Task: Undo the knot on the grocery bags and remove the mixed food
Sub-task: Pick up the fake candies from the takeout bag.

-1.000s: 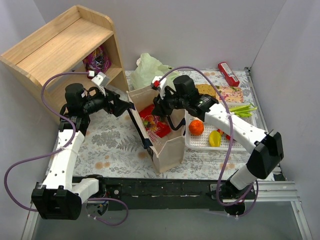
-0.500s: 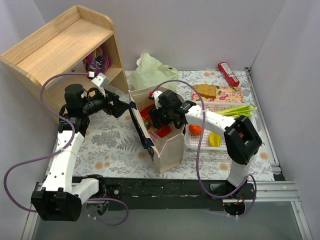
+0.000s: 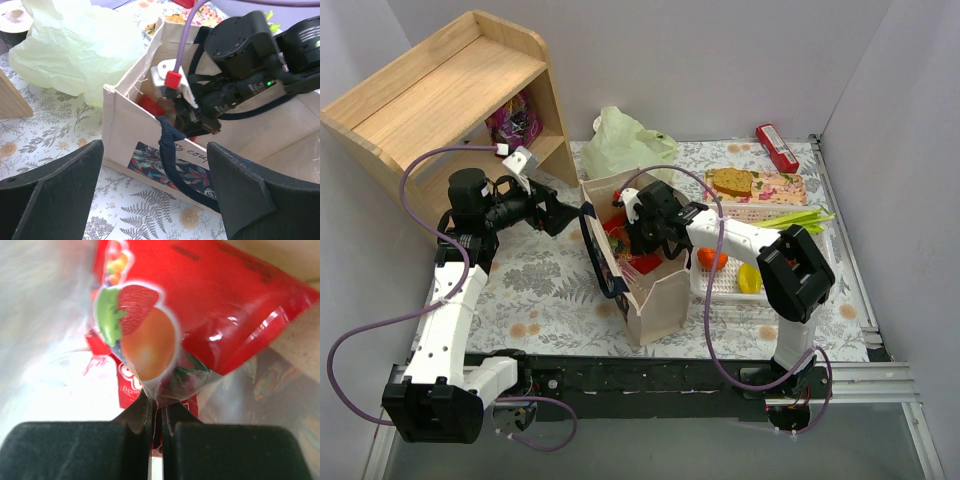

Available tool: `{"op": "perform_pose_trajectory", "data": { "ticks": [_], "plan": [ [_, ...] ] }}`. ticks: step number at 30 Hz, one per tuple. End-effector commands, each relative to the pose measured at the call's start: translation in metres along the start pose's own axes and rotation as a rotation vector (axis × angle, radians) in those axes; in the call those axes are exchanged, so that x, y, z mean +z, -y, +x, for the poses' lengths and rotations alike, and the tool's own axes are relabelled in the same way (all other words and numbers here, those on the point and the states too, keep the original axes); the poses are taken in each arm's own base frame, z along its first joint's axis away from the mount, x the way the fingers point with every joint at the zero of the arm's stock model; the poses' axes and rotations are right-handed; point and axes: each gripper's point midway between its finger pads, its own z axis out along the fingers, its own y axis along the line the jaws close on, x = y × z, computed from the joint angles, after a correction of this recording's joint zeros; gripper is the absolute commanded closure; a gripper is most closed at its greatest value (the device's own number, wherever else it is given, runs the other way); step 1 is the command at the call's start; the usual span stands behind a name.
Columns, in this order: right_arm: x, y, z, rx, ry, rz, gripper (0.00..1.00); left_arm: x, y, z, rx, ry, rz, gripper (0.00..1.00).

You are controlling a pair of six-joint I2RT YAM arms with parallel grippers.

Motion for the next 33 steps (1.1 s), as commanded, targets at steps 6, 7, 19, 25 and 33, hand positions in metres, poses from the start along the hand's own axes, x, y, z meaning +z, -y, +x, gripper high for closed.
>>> {"op": "perform_pose_trajectory", "data": {
  "ticks": [6, 7, 19, 25, 33],
  "plan": [
    [-0.123, -0.028, -0.08, -0.223, 0.262, -0.034, 0.99, -0.002, 0.001, -0.024, 0.055, 0.063, 0.011, 0.16],
    [-0.129, -0.031, -0.081, -0.24, 0.273, -0.04, 0.99, -0.001, 0.001, -0.026, 0.058, 0.067, 0.014, 0.16],
    [-0.214, -0.083, -0.127, -0.484, 0.528, -0.189, 0.99, -0.003, 0.032, -0.057, 0.031, 0.088, 0.196, 0.13],
    [-0.245, -0.095, -0.146, -0.685, 0.6, -0.187, 0.99, -0.008, 0.048, -0.06, 0.012, 0.08, 0.275, 0.11],
    [-0.272, -0.096, -0.177, -0.97, 0.715, -0.09, 0.99, -0.003, 0.051, -0.078, -0.007, 0.082, 0.326, 0.08]
  ]
}}
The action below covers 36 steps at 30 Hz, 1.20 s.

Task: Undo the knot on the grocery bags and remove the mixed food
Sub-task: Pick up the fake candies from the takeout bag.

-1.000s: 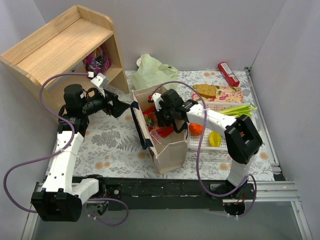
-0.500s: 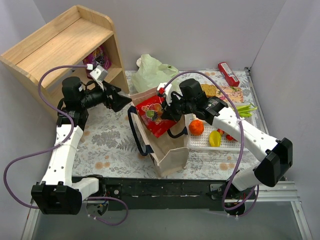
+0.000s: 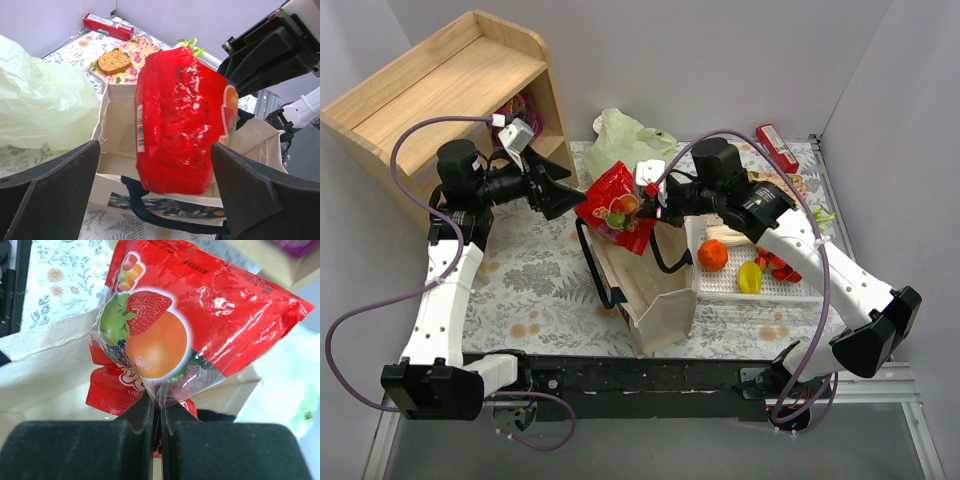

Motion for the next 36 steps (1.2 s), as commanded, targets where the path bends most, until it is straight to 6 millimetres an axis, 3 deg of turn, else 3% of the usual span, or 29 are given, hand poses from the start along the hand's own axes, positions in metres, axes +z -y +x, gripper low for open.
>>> {"op": "perform_pose_trajectory", "data": {
  "ticks": [1, 5, 10, 12, 16, 20, 23, 25, 30, 36],
  "plan": [
    [-0.028, 0.03, -0.083, -0.336, 0.202, 0.111, 0.99, 0.002, 0.01, -0.018, 0.006, 0.01, 0.054, 0.07],
    [-0.029, 0.04, -0.085, -0.458, 0.187, 0.141, 0.99, 0.007, 0.006, -0.03, 0.03, 0.018, 0.056, 0.07],
    [-0.031, 0.046, -0.085, -0.692, 0.145, 0.148, 0.99, 0.014, -0.005, -0.066, 0.092, 0.05, 0.049, 0.06],
    [-0.031, 0.049, -0.086, -0.847, 0.125, 0.157, 0.99, 0.015, 0.002, -0.083, 0.12, 0.063, 0.071, 0.05],
    [-0.029, 0.056, -0.084, -1.032, 0.084, 0.191, 0.99, 0.027, 0.005, -0.084, 0.117, 0.037, 0.102, 0.03],
    [-0.028, 0.064, -0.085, -1.222, 0.057, 0.238, 0.99, 0.049, 0.004, -0.064, 0.042, -0.046, 0.123, 0.04],
    [-0.021, 0.062, -0.075, -1.383, 0.034, 0.263, 0.99, 0.059, 0.006, -0.052, 0.036, -0.091, 0.121, 0.04],
    [-0.022, 0.065, -0.083, -1.458, 0.046, 0.316, 0.99, 0.064, 0.004, -0.042, 0.038, -0.123, 0.118, 0.04],
    [-0.019, 0.077, -0.081, -1.472, 0.012, 0.397, 0.99, 0.075, -0.007, -0.013, 0.054, -0.202, 0.014, 0.04],
    [-0.027, 0.094, -0.101, -1.496, 0.013, 0.518, 0.99, 0.075, -0.023, 0.015, 0.117, -0.265, -0.139, 0.04]
  ]
}}
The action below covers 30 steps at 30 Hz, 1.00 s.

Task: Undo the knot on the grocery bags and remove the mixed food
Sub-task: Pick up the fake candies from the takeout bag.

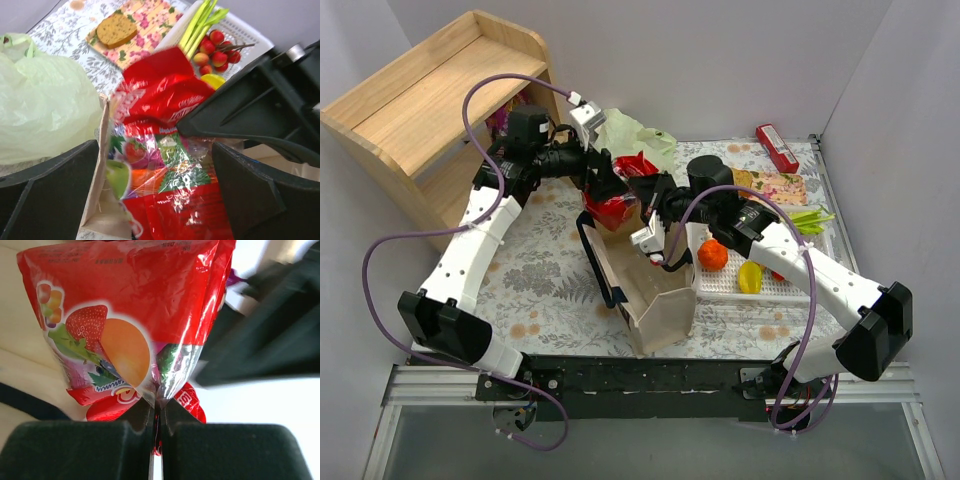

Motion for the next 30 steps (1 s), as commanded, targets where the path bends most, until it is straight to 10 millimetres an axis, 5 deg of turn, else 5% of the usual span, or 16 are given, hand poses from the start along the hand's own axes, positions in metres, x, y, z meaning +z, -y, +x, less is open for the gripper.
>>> {"op": "perform_pose_trajectory", "data": {
  "ticks": [1, 11, 18, 30],
  "plan": [
    [-0.035, 0.105, 0.015, -0.209, -0.128, 0.325, 0.99, -0.009, -0.01, 0.013, 0.062, -0.04, -0.144, 0.04],
    [-0.029, 0.085, 0.001, -0.278, -0.08, 0.258, 0.99, -0.004, 0.014, -0.032, 0.065, 0.12, -0.008, 0.06],
    [-0.025, 0.07, 0.002, -0.25, -0.079, 0.211, 0.99, -0.001, 0.017, -0.038, 0.092, 0.129, 0.031, 0.09],
    [-0.021, 0.071, -0.011, -0.265, -0.033, 0.225, 0.99, 0.028, -0.015, -0.027, 0.145, 0.079, -0.043, 0.27]
  ]
}}
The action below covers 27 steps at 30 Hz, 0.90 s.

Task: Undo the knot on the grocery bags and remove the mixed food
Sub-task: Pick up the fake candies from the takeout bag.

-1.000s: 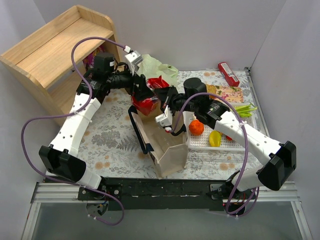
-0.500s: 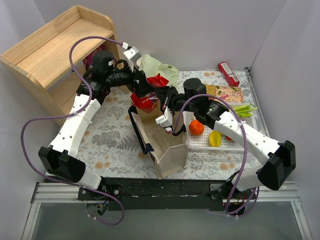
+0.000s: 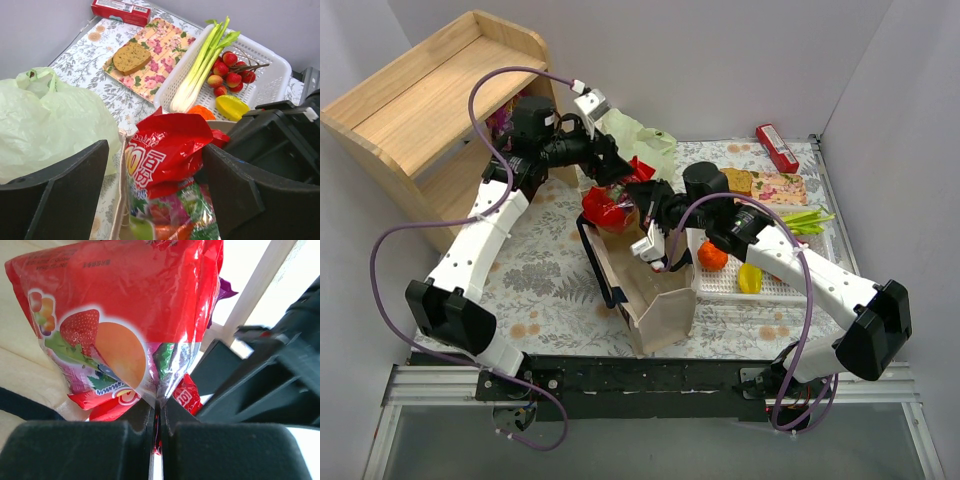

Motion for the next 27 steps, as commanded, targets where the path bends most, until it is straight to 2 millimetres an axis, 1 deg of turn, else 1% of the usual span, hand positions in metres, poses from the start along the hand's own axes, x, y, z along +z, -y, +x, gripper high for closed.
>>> {"op": "perform_pose_trajectory", "data": {
  "ticks": [1, 3, 4, 5, 6, 7, 9, 10, 11, 12, 13, 14, 15, 16, 17, 18, 19, 20, 21, 22, 23, 24, 25, 26, 27],
  "plan": [
    [-0.027, 0.072, 0.003, -0.13, -0.045, 0.21, 0.99, 0.011, -0.001, -0.004, 0.074, -0.006, 0.006, 0.29],
    [-0.028, 0.075, 0.002, -0.134, -0.046, 0.219, 0.99, 0.017, 0.001, 0.006, 0.091, -0.038, 0.029, 0.38],
    [-0.028, 0.076, 0.002, -0.136, -0.047, 0.221, 0.99, 0.02, 0.007, 0.009, 0.107, -0.05, 0.047, 0.49],
    [-0.028, 0.075, 0.002, -0.134, -0.046, 0.22, 0.99, 0.021, 0.01, 0.013, 0.114, -0.066, 0.059, 0.55],
    [-0.028, 0.075, 0.002, -0.132, -0.047, 0.219, 0.99, 0.022, 0.014, 0.013, 0.126, -0.069, 0.072, 0.61],
    [-0.028, 0.074, 0.002, -0.127, -0.048, 0.218, 0.99, 0.023, 0.016, 0.012, 0.146, -0.071, 0.086, 0.79],
    [-0.029, 0.069, 0.0, -0.114, -0.045, 0.211, 0.99, 0.02, 0.021, 0.005, 0.155, -0.066, 0.094, 1.0],
    [-0.03, 0.069, 0.0, -0.108, -0.044, 0.218, 0.99, 0.018, 0.022, -0.001, 0.158, -0.057, 0.088, 1.0],
    [-0.029, 0.062, -0.003, -0.058, -0.035, 0.219, 0.99, 0.015, 0.022, -0.009, 0.172, -0.04, 0.077, 1.0],
    [-0.035, 0.069, -0.004, -0.03, -0.036, 0.25, 0.98, 0.009, 0.025, -0.023, 0.195, -0.009, 0.067, 1.0],
    [-0.04, 0.075, -0.005, 0.015, -0.029, 0.283, 0.8, -0.002, 0.031, -0.04, 0.224, 0.034, 0.052, 1.0],
    [-0.044, 0.078, -0.004, 0.064, -0.025, 0.302, 0.72, -0.009, 0.035, -0.061, 0.251, 0.098, 0.034, 1.0],
    [-0.053, 0.086, -0.006, 0.202, -0.005, 0.343, 0.64, -0.016, 0.037, -0.077, 0.276, 0.142, 0.005, 1.0],
    [-0.059, 0.094, -0.007, 0.271, 0.008, 0.375, 0.51, -0.023, 0.039, -0.092, 0.295, 0.181, -0.016, 1.0],
    [-0.068, 0.105, -0.006, 0.331, 0.015, 0.421, 0.47, -0.036, 0.044, -0.112, 0.325, 0.236, -0.041, 1.0],
    [-0.08, 0.117, -0.008, 0.489, 0.048, 0.468, 0.44, -0.043, 0.04, -0.123, 0.335, 0.26, -0.097, 1.0],
    [-0.086, 0.122, -0.007, 0.553, 0.053, 0.487, 0.42, -0.053, 0.041, -0.135, 0.353, 0.29, -0.131, 1.0],
    [-0.093, 0.128, -0.007, 0.628, 0.066, 0.515, 0.41, -0.068, 0.046, -0.148, 0.382, 0.332, -0.167, 1.0],
    [-0.102, 0.136, -0.006, 0.698, 0.074, 0.552, 0.4, -0.08, 0.049, -0.156, 0.439, 0.357, -0.198, 1.0],
    [-0.111, 0.143, 0.0, 0.873, 0.082, 0.602, 0.39, -0.076, 0.041, -0.137, 0.448, 0.329, -0.223, 1.0],
    [-0.115, 0.145, 0.005, 0.954, 0.079, 0.625, 0.39, -0.085, 0.044, -0.147, 0.523, 0.392, -0.251, 1.0],
    [-0.116, 0.145, 0.011, 1.031, 0.074, 0.638, 0.39, -0.117, 0.065, -0.155, 0.63, 0.465, -0.289, 1.0],
    [-0.124, 0.15, 0.021, 1.173, 0.084, 0.684, 0.39, -0.106, 0.055, -0.121, 0.653, 0.425, -0.294, 1.0],
    [-0.124, 0.15, 0.027, 1.233, 0.09, 0.694, 0.39, -0.121, 0.066, -0.133, 0.733, 0.525, -0.327, 1.0],
    [-0.117, 0.147, 0.034, 1.307, 0.098, 0.695, 0.39, -0.145, 0.081, -0.14, 0.78, 0.599, -0.36, 1.0]
  ]
}}
